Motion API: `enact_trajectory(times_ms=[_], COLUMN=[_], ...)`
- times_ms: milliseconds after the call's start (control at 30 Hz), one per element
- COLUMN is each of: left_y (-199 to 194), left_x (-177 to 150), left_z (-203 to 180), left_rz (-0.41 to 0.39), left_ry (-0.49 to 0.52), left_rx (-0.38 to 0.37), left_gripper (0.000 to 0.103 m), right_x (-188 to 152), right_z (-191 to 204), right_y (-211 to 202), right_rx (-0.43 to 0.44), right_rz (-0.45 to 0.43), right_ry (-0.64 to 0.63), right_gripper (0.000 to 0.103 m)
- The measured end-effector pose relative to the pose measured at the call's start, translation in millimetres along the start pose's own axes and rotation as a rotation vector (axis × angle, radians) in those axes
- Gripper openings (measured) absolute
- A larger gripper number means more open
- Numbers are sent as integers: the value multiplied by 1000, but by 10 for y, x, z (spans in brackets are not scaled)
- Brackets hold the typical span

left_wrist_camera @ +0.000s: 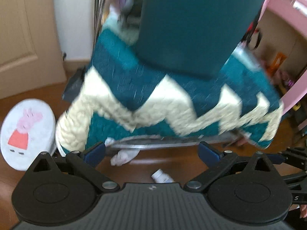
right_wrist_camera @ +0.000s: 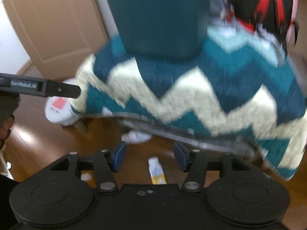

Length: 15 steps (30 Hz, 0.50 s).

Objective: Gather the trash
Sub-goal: 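Withdraw both tools and lower them toward the tissue and milk carton, then grasp the white tissue with left tool while right tool grasps yellow milk carton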

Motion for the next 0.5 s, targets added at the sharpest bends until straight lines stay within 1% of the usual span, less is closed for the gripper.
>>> enact_trajectory(times_ms=[100,200,300,367,500], left_y=[457,925,1362,1643,2212], left_x=[-220,-431,-577,-676,-885], left_z=[93,190,229,270,354], left_rz=[66,130,162,184,237], left_ry=[43,67,125,160,179], left_rx=[19,30,36,48,54], left_gripper=[103,103,103,103,103], right_x=[-196,-331,-476,-581,-813], right_z=[-63,-108,-161,-220,-336], right_y=[443,807,1185,1432,1934], right_rx=[-6,3,7,-5,-21], right_rz=[84,135,179,214,285], right_ry=[8,8,-3,-10,-32], right_gripper=[55,55,55,55,55])
Point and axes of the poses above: each gripper's, at about its wrist camera, not at the fingertips, and y roughly the way its jaws point, z to its left, x to its top, the point moved 10 cm from there along y, roughly the way its jaws point, and after that the axes turned 9 degrees about y, right-handed, at the moved point
